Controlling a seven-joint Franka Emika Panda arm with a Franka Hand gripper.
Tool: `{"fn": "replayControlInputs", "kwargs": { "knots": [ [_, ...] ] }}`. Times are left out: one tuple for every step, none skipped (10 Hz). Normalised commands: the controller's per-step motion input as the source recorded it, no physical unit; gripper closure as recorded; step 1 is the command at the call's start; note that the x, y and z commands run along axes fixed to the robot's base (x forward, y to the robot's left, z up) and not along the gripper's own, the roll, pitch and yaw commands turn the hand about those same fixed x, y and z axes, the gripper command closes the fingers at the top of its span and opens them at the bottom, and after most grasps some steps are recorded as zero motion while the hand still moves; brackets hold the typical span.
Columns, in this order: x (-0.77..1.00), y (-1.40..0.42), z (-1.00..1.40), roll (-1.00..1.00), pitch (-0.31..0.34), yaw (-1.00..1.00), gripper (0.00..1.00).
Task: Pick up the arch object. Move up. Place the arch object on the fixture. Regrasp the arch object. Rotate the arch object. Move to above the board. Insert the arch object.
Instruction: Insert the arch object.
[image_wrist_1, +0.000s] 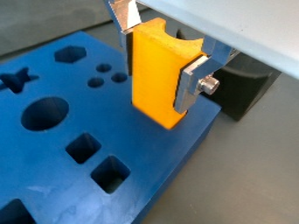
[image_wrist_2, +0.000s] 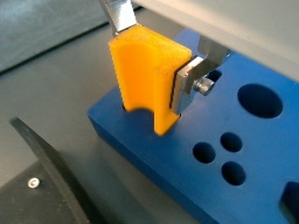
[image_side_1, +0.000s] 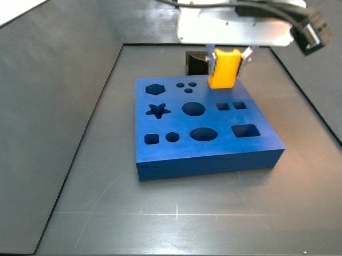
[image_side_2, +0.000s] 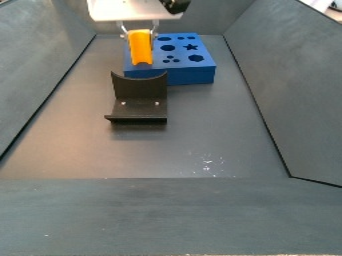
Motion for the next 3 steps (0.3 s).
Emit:
{"fn": "replayControlInputs", "kwargs": {
  "knots": [
    [0.05,0.00,-0.55,0.00,-0.076,0.00,1.00],
    [0.03,0.00,-0.52,0.02,-0.067,0.00,1.00],
    [0.00,0.00,0.00,0.00,0.000,0.00,1.00]
  ]
}}
